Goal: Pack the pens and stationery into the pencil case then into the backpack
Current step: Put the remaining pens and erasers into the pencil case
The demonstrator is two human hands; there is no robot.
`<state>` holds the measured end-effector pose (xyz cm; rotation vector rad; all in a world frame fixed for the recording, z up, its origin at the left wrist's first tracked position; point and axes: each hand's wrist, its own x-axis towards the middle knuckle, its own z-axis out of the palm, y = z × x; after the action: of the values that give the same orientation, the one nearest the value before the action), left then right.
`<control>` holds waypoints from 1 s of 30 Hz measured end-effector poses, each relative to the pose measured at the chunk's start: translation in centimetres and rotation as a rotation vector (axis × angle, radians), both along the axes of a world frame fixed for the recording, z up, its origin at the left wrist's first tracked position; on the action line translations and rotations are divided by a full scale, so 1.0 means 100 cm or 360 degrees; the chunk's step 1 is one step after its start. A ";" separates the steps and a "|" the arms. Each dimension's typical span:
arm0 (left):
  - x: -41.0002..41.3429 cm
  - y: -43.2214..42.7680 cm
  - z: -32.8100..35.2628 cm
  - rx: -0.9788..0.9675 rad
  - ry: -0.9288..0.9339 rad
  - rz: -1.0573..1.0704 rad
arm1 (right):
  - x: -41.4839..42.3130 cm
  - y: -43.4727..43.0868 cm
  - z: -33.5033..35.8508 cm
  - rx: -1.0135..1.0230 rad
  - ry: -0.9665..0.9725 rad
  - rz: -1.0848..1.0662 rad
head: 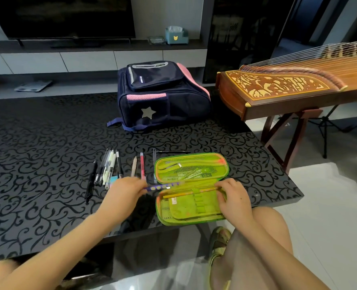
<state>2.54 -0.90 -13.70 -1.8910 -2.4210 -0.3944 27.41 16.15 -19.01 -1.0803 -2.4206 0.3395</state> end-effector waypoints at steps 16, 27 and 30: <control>0.051 0.042 -0.031 0.0015 0.0258 -0.0348 | -0.002 -0.005 -0.005 0.0100 -0.0047 0.0026; 0.046 0.039 -0.040 0.0311 -0.0285 0.0097 | -0.002 -0.001 -0.002 0.0130 -0.0111 0.0065; 0.016 0.037 -0.035 0.0203 -0.0344 0.0606 | -0.013 0.000 0.004 0.0147 -0.0067 0.0081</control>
<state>4.18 2.75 -17.24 -1.3566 -2.7350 -0.7363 26.10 16.16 -18.65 -0.9968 -2.4786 0.2213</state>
